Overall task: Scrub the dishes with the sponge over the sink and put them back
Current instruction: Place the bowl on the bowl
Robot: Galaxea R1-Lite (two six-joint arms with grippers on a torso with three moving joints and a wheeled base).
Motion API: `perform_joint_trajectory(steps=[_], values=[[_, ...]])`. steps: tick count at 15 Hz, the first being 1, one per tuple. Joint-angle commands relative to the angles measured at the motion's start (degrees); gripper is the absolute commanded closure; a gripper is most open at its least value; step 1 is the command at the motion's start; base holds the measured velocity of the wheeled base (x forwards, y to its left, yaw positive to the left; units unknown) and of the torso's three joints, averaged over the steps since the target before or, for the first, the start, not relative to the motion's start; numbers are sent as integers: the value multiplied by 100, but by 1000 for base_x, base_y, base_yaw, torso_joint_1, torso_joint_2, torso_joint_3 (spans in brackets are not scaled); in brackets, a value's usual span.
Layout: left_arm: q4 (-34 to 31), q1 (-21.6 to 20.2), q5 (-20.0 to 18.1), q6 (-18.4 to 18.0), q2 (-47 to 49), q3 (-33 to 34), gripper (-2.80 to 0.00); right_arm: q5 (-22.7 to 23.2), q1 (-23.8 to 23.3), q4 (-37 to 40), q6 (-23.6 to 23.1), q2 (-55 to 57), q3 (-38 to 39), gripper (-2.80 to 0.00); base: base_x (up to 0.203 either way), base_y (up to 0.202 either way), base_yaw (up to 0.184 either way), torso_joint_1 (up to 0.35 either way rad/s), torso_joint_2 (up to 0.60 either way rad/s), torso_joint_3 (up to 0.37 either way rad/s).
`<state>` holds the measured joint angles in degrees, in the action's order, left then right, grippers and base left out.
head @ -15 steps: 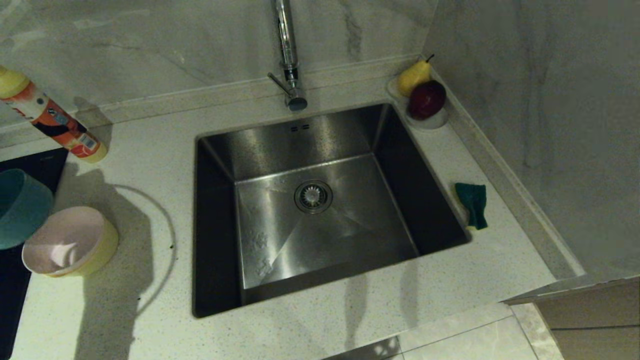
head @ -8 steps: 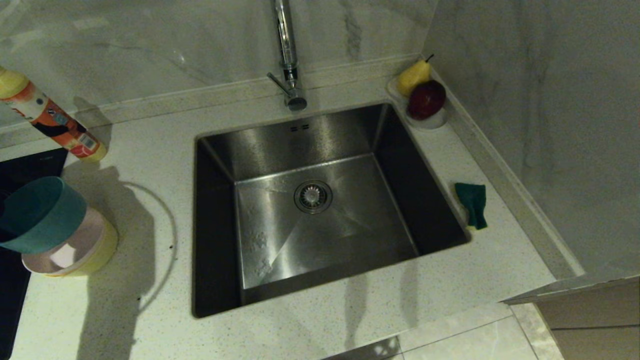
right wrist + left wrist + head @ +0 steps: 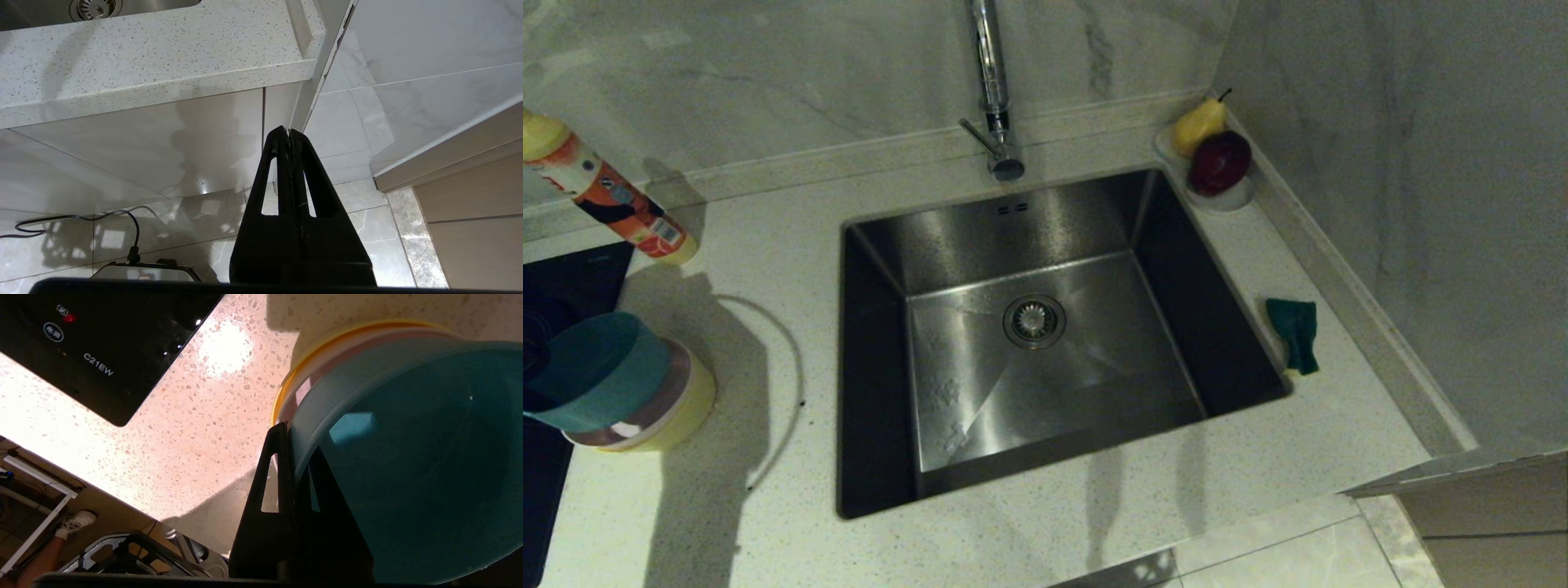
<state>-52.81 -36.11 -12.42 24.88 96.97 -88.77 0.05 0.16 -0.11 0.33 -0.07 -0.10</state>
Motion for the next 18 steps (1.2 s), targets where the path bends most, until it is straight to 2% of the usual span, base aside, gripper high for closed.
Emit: perform_joint_trajectory(steps=[1,9,14,18], values=[[-28,-1,-6,17,76,9,0,4,2,-3,2,-10,1,0,0,0,0,0,0,0],[-1,82,-6,-62,120,264,0,4,2,0,2,-10,1,0,0,0,0,0,0,0],[382,86,26,13,147,240,0,4,2,-6,2,-10,1,0,0,0,0,0,0,0],[421,86,29,52,182,250,0,4,2,-7,2,-10,1,0,0,0,0,0,0,0]])
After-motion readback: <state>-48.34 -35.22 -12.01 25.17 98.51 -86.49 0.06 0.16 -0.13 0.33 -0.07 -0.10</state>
